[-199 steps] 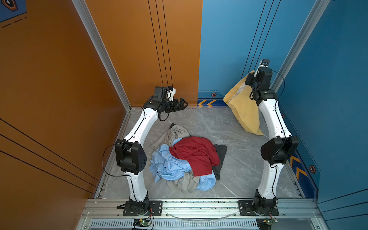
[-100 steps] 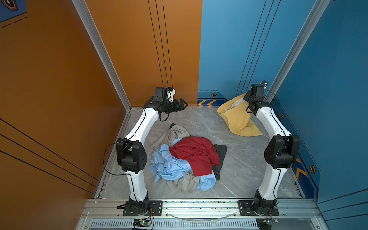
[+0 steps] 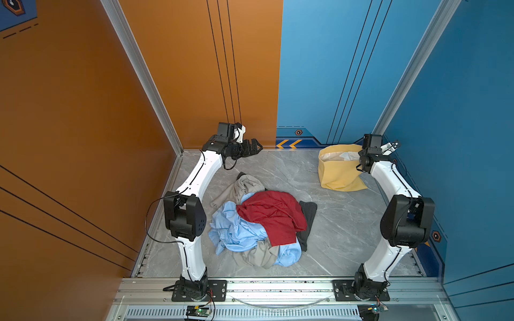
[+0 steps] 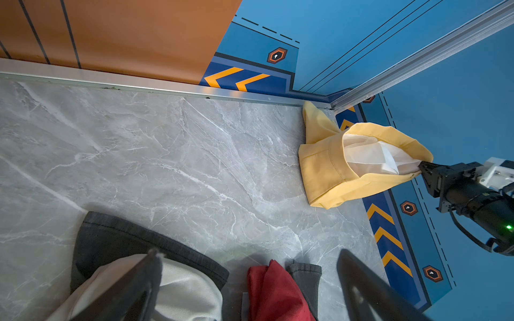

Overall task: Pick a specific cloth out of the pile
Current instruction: 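Carry the yellow garment away from the pile toward the far corner, then lower the yellow garment onto the table and open the right gripper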

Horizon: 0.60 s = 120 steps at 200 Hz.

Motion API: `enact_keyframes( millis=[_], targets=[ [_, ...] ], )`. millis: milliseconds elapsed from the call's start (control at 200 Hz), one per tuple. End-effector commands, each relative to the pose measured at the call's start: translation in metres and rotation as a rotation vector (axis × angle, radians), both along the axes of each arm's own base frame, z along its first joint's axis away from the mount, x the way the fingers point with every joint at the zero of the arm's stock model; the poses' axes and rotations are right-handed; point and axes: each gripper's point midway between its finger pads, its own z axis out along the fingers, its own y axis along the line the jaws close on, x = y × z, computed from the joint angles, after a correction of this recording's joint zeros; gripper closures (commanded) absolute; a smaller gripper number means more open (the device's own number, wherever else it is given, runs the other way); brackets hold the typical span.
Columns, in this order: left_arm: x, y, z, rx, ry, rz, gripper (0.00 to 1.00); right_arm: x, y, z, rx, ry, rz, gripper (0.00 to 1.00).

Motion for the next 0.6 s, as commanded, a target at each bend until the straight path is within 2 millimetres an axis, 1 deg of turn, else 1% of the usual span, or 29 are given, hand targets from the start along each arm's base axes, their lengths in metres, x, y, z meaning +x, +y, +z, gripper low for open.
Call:
enact_keyframes(
  millis=[0,230,400,460,536,596],
  targets=[
    [0.002,0.0,0.003,0.007,-0.014,0.001,0.02,-0.027,-0.003,-0.023,0.046,0.099,-0.094,1.0],
    [-0.003,-0.002,0.0,0.014,-0.01,-0.006,0.02,-0.036,0.009,-0.061,0.148,0.199,-0.114,1.0],
    [-0.01,0.002,0.003,0.034,-0.021,0.001,0.02,-0.048,0.022,-0.078,0.19,0.254,-0.152,1.0],
    [-0.015,0.004,0.0,0.044,-0.016,0.003,0.02,-0.051,0.027,-0.087,0.22,0.272,-0.164,1.0],
    [-0.02,0.007,-0.004,0.055,-0.009,0.009,0.02,-0.051,0.034,-0.097,0.261,0.291,-0.169,1.0],
    [-0.024,0.01,-0.008,0.062,0.001,0.014,0.02,-0.048,0.041,-0.103,0.284,0.301,-0.161,1.0]
  ],
)
